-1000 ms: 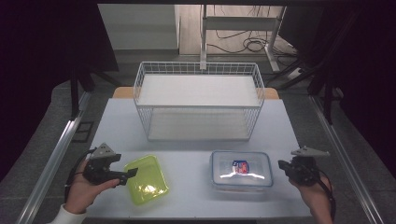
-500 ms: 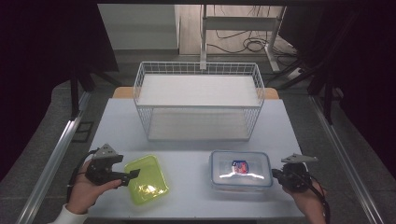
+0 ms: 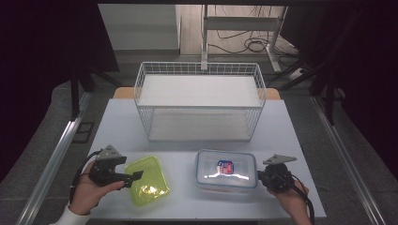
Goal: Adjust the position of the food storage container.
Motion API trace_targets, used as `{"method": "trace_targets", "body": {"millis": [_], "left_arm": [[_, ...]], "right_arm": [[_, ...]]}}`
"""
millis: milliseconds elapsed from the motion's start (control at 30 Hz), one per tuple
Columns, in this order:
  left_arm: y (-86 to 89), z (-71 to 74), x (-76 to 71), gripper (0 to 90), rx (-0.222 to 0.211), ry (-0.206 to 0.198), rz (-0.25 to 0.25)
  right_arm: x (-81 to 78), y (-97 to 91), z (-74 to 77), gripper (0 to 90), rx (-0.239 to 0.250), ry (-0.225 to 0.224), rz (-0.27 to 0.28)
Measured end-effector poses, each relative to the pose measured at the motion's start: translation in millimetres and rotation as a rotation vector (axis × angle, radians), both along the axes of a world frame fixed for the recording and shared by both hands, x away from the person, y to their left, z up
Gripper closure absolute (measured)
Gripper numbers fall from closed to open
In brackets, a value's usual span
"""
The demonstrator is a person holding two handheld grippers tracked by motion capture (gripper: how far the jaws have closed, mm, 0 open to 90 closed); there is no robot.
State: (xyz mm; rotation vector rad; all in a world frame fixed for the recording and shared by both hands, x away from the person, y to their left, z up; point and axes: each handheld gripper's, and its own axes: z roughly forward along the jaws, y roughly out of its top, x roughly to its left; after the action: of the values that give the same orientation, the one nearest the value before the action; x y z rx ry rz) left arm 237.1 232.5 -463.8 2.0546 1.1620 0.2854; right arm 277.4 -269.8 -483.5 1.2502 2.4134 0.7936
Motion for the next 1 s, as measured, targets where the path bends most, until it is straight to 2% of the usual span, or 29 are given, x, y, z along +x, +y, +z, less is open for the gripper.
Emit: {"method": "trace_targets", "body": {"millis": [267,500,667,800,1000], "left_arm": [[-2.8,-1.2,0.6,14.8,0.004,0.003,-0.008],[-3.9,-1.0,0.3,14.8,0.005,0.000,-0.012],[-5.6,1.4,-0.6,14.4,-0.010,-0.014,0.015],[-10.2,3.7,-0.8,14.4,-0.027,-0.015,0.036],[-21.4,7.7,-0.9,15.3,-0.047,-0.010,-0.005]], "right_arm": [[4.1,11.0,-1.8,89.0,0.026,-0.012,0.011],[5.1,11.5,-3.2,89.0,0.040,-0.016,0.013],[-0.5,-1.4,9.4,89.0,0.091,-0.062,-0.014],[-6.3,-9.6,17.4,89.0,0.125,-0.079,-0.029],[-13.1,-13.9,24.3,88.3,0.159,-0.097,-0.032]]}}
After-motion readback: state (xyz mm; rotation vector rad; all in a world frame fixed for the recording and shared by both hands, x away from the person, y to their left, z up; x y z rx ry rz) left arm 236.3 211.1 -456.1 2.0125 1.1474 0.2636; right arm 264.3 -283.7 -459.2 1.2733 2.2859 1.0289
